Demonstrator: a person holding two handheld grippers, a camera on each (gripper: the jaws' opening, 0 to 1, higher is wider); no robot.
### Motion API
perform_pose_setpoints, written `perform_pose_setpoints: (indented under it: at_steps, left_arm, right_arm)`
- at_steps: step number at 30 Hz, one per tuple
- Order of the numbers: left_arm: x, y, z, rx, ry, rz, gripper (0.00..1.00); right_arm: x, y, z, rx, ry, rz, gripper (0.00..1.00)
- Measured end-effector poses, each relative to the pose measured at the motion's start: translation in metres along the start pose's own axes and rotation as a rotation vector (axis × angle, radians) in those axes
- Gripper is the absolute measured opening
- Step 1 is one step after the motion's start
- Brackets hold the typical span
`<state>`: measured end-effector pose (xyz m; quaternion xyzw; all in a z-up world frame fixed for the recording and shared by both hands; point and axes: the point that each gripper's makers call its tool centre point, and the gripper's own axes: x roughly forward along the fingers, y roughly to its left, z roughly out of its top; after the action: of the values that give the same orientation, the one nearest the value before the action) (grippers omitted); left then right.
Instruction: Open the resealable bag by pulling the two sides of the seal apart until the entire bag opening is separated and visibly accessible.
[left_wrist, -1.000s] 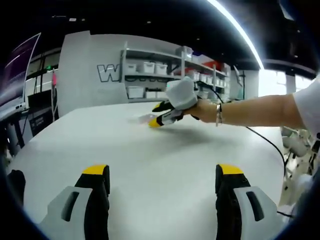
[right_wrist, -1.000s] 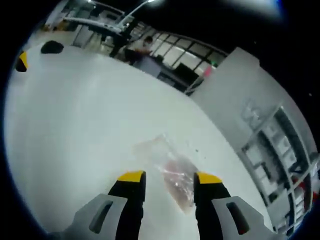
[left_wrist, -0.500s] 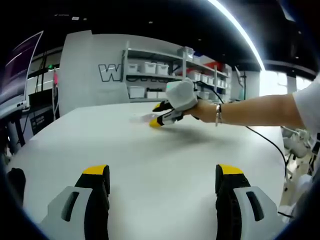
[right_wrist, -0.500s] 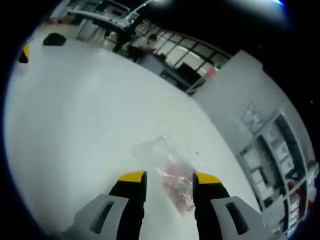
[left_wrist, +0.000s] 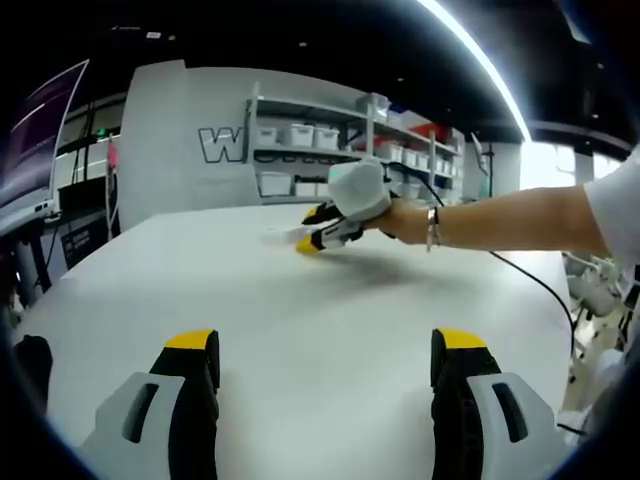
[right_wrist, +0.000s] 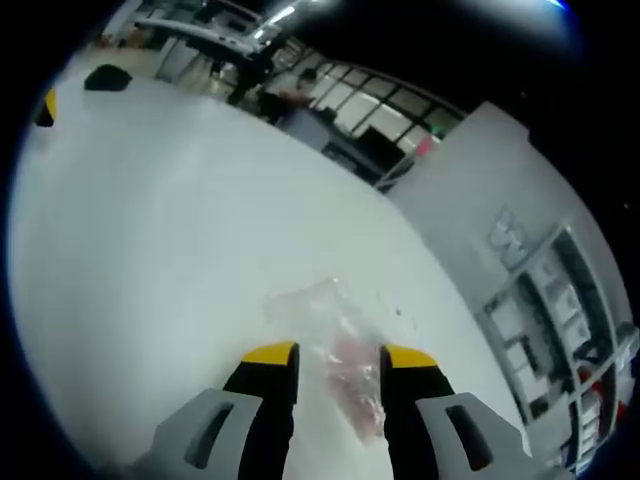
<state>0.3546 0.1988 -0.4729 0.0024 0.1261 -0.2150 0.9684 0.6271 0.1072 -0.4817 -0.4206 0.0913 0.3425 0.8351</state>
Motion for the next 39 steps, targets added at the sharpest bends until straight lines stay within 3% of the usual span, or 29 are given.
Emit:
perform_pose_setpoints:
  at_steps: [14, 20, 23, 27, 30, 39]
  left_arm:
    - [0.001, 0.002, -0.001, -0.006, 0.001, 0.002, 0.85]
    - [0.001, 0.003, -0.002, -0.007, 0.003, 0.003, 0.85]
    - [0.002, 0.003, -0.001, -0.01, 0.0, 0.001, 0.85]
    - [0.001, 0.003, 0.0, -0.008, -0.001, 0.003, 0.85]
    - [0.0, 0.003, 0.001, -0.007, -0.003, 0.004, 0.85]
    - [-0.001, -0.004, 0.004, 0.0, -0.009, -0.003, 0.85]
  right_arm:
    - [0.009, 0.012, 0.001, 0.055, -0.036, 0.072, 0.0]
    - [0.009, 0.011, -0.001, 0.083, -0.036, 0.068, 0.0]
    - [0.007, 0.006, 0.001, 0.155, -0.046, 0.058, 0.0]
    - [-0.004, -0.009, 0.003, 0.337, -0.097, 0.019, 0.0]
    - [-0.015, -0.024, 0.007, 0.425, -0.13, -0.027, 0.0]
    - [-0.051, -0.077, 0.006, 0.572, -0.214, -0.153, 0.0]
